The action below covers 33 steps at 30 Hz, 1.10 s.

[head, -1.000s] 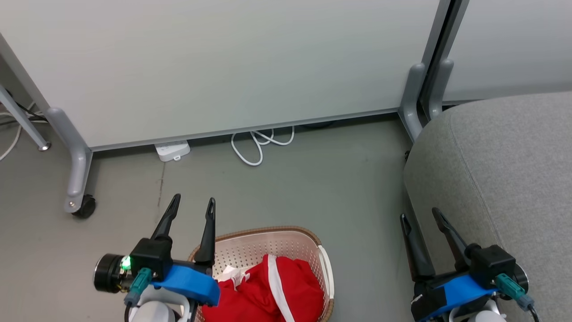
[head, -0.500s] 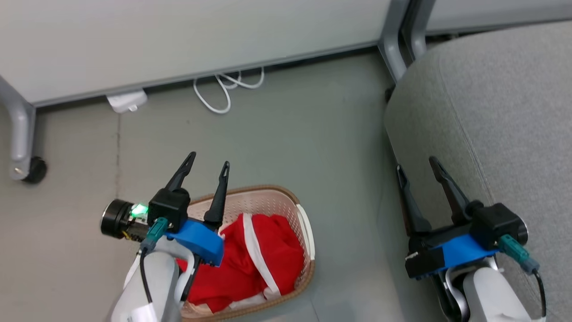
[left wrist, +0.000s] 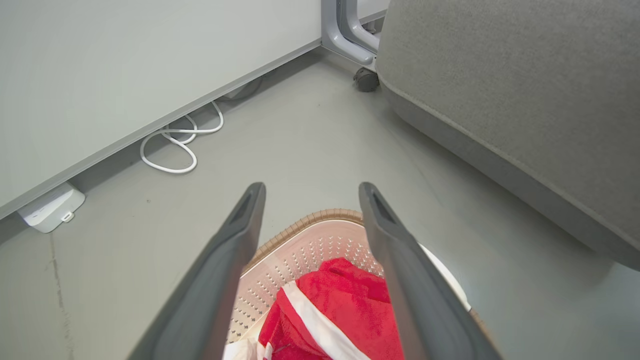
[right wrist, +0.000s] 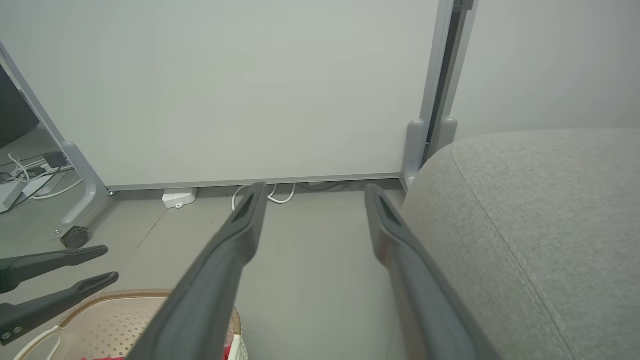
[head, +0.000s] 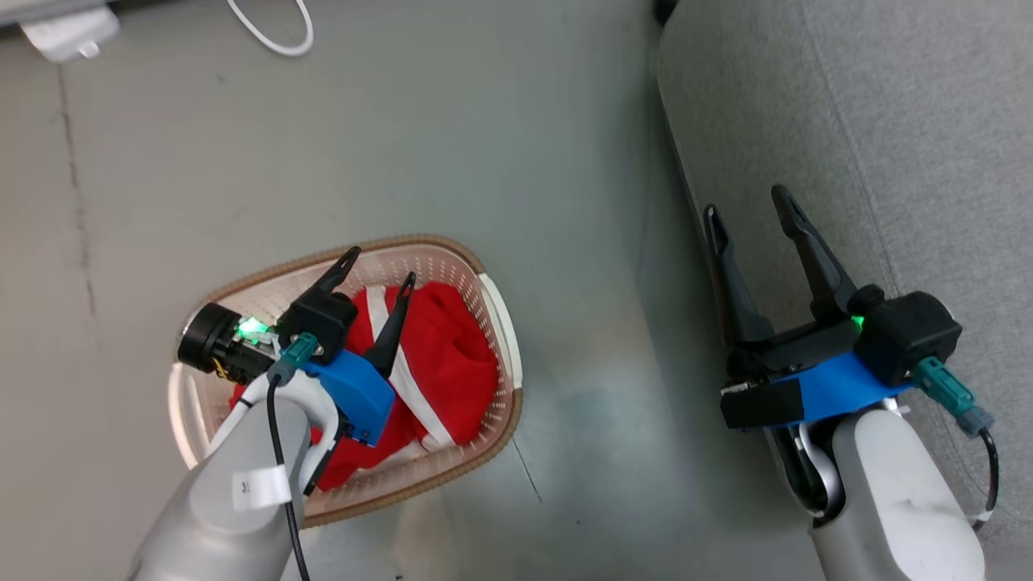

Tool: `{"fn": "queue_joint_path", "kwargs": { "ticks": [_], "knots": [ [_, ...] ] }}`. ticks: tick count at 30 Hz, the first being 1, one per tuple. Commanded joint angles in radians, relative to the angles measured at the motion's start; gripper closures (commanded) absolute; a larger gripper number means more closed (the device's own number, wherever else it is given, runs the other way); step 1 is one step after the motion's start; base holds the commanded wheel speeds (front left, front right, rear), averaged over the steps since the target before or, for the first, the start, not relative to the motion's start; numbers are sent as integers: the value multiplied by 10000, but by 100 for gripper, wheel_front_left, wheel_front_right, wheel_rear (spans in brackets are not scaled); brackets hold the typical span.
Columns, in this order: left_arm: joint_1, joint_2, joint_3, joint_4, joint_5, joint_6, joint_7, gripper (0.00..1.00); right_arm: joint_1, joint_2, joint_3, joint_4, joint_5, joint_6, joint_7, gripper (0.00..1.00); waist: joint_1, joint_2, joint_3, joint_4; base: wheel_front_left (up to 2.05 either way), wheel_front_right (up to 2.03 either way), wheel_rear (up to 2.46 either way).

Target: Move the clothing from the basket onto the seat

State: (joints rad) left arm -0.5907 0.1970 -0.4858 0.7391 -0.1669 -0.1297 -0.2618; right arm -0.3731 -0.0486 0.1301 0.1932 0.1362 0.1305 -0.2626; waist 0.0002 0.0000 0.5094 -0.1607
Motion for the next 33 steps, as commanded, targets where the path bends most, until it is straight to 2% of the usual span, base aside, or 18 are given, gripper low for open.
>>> {"fn": "queue_joint_path", "kwargs": {
  "ticks": [1,11,12,19,27,33],
  "knots": [
    [-484,140,-282,389,-173,-11,-49,0,-355,-31,61,-111,1,4,-35,0,-2,0,859,-303,0,0,0],
    [-1721,308,-1403,2293,-974,-12,-49,0,-1048,-31,170,-474,-131,4,-35,0,-2,0,2352,-599,0,0,0],
    [-1984,310,-1568,2838,-1282,-12,-49,0,-1160,-33,180,-567,-144,4,-35,0,-2,0,2641,-657,0,0,0],
    [-2935,289,-2177,4189,-2073,-12,164,0,-1474,-31,222,-847,-183,4,-35,0,-2,0,3575,-796,0,0,0],
    [-3704,312,-2528,4708,-3367,-13,1181,0,-1646,-31,184,-1101,-228,4,-35,0,-2,0,4378,-857,0,0,0],
    [-4164,501,-3028,4882,-3774,-13,1995,0,-1776,-31,175,-1235,-159,3,-35,0,-2,0,4801,-924,0,0,0]
  ]
}}
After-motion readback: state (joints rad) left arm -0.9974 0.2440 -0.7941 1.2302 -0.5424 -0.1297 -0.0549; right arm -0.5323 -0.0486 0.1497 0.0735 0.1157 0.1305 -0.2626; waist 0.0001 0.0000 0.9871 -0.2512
